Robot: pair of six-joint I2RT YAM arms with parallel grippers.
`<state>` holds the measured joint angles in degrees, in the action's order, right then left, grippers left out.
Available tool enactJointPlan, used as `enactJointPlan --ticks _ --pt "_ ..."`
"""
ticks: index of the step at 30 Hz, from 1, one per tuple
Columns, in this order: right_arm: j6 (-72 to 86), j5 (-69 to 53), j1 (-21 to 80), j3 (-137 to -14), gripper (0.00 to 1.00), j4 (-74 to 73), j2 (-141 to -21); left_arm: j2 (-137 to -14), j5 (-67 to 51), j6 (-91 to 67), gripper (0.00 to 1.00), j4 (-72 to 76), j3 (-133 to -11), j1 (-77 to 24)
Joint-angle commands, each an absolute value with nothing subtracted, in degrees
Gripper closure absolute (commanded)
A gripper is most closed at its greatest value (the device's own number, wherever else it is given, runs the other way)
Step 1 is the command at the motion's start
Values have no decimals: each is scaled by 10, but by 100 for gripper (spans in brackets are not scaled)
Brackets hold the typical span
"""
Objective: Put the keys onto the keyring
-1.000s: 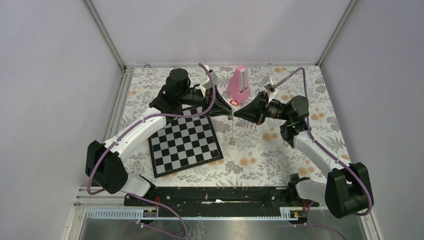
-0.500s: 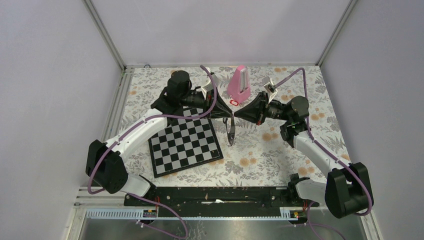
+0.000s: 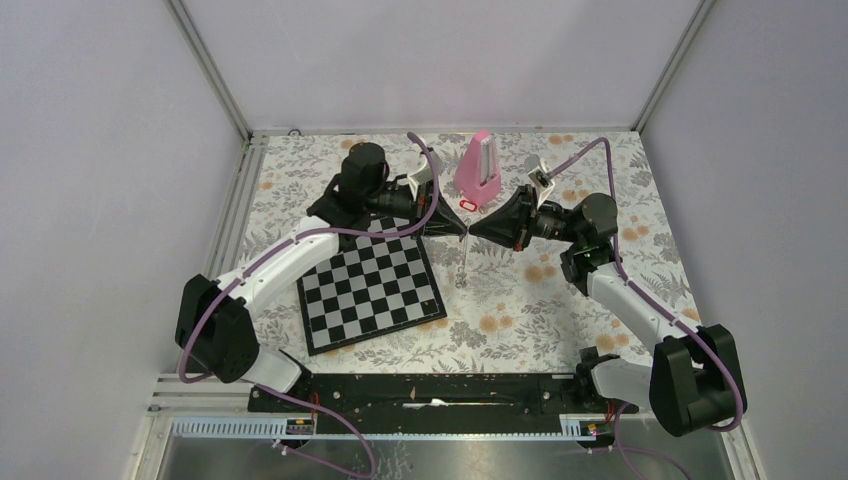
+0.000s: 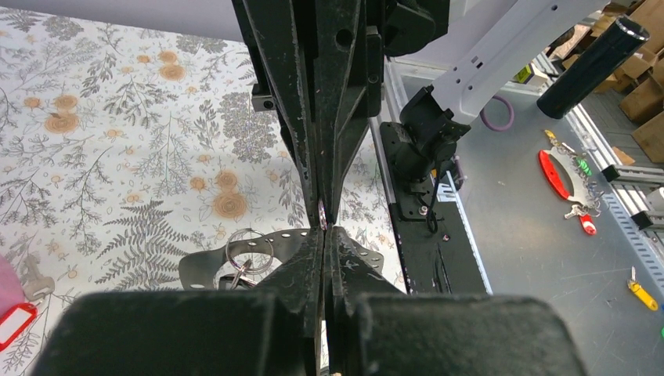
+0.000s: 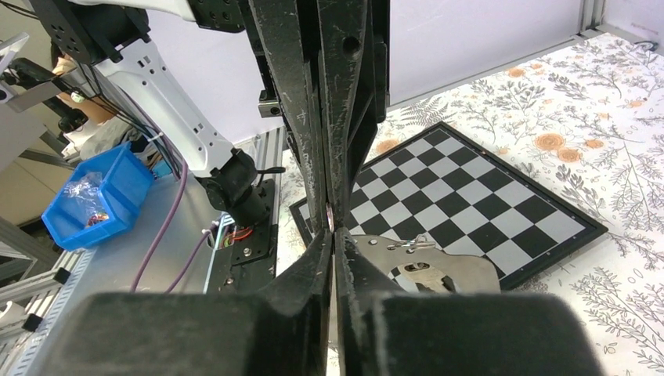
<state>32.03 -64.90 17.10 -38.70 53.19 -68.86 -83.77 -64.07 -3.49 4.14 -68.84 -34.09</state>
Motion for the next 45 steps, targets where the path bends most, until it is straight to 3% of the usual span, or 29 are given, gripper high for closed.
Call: enactJointPlan --ticks 1,5,8,11,18,37,43,45 --pt "274 -643 170 -394 83 525 -670 -844 -633 40 100 -23 -737 -348" --pt "164 -658 165 -419 65 391 -652 -853 -558 191 100 -229 -806 -359" --pt "65 -660 165 -447 58 276 -646 -865 -508 253 100 -326 -854 -372" --pt "-9 -664 165 -461 54 206 -641 -875 -472 283 100 -378 -885 -385" --pt "-16 -670 166 -453 51 203 -640 -880 -439 295 100 -403 -905 -414" --pt "-30 -680 189 -435 57 195 -652 -898 -447 287 100 -403 -925 -428" --pt "-12 -673 189 -435 73 213 -655 -896 -454 286 100 -403 -924 -429" --pt "4 -672 189 -432 86 229 -656 -896 -457 285 100 -403 -922 -429"
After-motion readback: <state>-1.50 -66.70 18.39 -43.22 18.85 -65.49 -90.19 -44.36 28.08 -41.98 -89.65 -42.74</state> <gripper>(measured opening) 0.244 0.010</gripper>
